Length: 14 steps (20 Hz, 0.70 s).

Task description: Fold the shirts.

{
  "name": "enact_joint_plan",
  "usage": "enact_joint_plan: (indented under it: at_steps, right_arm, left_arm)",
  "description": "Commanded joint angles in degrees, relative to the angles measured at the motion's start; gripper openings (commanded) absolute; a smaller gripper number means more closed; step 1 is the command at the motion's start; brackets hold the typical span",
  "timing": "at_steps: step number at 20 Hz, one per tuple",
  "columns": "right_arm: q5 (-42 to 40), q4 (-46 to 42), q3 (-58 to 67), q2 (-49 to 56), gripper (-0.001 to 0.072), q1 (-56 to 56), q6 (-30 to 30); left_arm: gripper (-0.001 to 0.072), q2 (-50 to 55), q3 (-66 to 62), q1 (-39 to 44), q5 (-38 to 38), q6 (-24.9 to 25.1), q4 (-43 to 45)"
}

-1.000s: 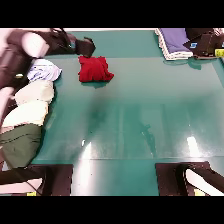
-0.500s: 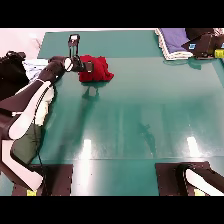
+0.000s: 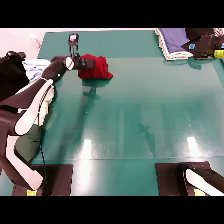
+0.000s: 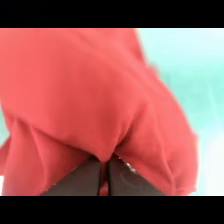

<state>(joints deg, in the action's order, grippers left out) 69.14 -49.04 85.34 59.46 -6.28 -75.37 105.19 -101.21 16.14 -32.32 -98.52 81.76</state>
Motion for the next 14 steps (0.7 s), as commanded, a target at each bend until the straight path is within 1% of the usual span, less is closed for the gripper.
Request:
enact_joint_plan:
  at_steps: [1,4,6,8,11,14]
  right_arm:
    - [-0.6,0.1,0.1,-0.5,0.0017,0.0,0.0]
    - [-2.2,0.0,0.1,-2.8,0.0017,0.0,0.0]
    - [-4.1,-0.1,0.0,-5.1,0.0017,0.0,0.0]
    - [-6.6,-0.1,0.0,-7.1,0.0017,0.0,0.0]
    - [-8.3,-0.1,0.0,-9.3,0.0017,0.0,0.0]
    - [-8.1,-0.1,0.0,-11.0,0.0017,0.0,0.0]
  left_arm:
    - [0.0028,-5.9,-7.8,0.0,-4.2,1.4,0.7]
    - [0.0028,-17.9,-13.1,0.2,-6.4,5.4,0.6]
    - [0.0027,-26.1,-13.1,1.4,-9.2,6.0,0.7]
    - [0.0027,-31.2,-13.1,3.6,-14.5,6.1,0.9]
    - [0.0027,-32.4,-12.4,11.2,-22.4,6.1,1.0]
    - [0.0028,-30.6,-6.6,20.2,-23.4,6.0,0.8]
